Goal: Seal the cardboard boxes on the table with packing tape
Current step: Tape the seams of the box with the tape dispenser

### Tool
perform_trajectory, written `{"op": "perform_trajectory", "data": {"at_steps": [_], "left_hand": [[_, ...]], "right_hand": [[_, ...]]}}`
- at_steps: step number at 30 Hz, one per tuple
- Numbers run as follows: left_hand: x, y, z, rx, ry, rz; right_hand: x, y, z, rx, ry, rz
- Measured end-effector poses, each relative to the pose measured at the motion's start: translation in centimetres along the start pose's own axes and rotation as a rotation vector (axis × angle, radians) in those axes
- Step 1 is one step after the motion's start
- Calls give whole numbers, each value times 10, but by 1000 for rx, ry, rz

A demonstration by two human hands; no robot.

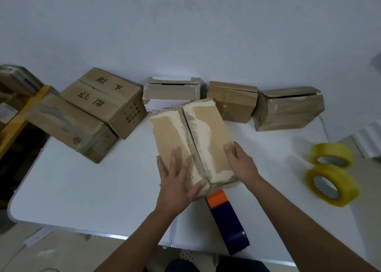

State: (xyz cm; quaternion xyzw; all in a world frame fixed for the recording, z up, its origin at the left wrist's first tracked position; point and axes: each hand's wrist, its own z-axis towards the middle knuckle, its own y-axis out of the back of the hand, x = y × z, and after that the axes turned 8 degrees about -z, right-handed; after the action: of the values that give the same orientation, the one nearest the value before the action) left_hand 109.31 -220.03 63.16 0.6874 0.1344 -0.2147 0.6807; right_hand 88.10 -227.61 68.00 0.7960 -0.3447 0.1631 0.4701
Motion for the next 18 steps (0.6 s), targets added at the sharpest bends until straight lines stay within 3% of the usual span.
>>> {"op": "perform_trajectory", "data": {"at_steps": [4, 9, 12, 16, 18], "left_hand": [[-8, 2, -5, 53, 124, -98], [-4, 5, -10, 157, -98, 170], [-3, 4, -11, 125, -155, 301], [-16, -2, -13, 57, -346, 284], [-23, -5, -10, 80, -316, 251]], "right_hand": [[6, 2, -2, 21, 10, 45], [4, 6, -5, 36, 26, 95], [3, 8, -6, 42, 18, 195], [-7, 11, -1, 42, 30, 331], [-12, 11, -1, 28, 27, 359]]}}
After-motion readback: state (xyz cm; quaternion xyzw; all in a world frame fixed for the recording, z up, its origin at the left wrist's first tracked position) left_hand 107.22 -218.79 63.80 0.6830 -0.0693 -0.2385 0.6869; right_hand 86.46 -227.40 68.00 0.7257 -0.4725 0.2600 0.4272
